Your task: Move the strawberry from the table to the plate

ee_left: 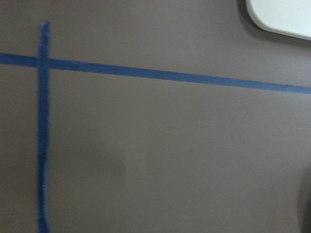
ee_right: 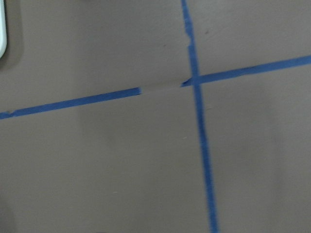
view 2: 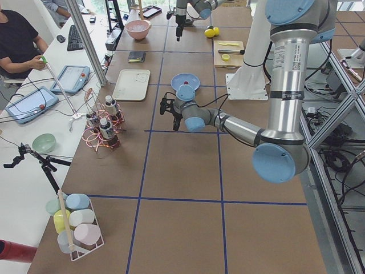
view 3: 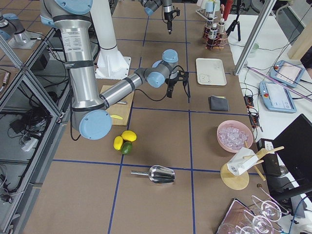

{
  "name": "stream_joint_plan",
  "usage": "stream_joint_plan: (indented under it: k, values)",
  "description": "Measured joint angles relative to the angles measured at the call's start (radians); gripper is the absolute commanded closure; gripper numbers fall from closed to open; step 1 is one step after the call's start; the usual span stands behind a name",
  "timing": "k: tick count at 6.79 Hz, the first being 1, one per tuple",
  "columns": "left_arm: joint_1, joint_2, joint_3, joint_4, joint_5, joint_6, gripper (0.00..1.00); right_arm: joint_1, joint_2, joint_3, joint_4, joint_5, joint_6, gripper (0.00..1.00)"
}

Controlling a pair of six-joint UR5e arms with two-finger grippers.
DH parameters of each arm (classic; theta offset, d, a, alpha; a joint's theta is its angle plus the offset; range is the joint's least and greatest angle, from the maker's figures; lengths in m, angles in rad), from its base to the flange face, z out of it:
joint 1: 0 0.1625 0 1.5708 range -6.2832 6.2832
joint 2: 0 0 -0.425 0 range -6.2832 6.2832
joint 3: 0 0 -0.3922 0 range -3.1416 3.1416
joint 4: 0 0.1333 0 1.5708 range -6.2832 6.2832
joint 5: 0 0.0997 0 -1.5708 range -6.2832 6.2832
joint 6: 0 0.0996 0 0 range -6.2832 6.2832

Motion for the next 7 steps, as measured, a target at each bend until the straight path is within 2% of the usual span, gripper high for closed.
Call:
stream_joint_plan:
  k: [2, 4, 5, 7]
  values:
    - [-0.168, 0.153, -0.034, 0.001, -0.040, 0.322, 0.00, 0.208, -0.131, -0.022, -0.022, 0.085, -0.361, 0.00]
    - [-0.337, 0.221, -0.010, 0.015, -0.153, 0.586, 0.00, 0.364, -0.161, -0.049, -0.172, 0.145, -0.695, 0.00]
    - [-0.419, 0.229, 0.003, 0.076, -0.182, 0.710, 0.00, 0.416, -0.161, -0.065, -0.249, 0.154, -0.839, 0.00]
    - [-0.609, 0.185, 0.008, 0.395, -0.197, 0.988, 0.00, 0.469, -0.172, -0.104, -0.300, 0.182, -0.956, 0.00]
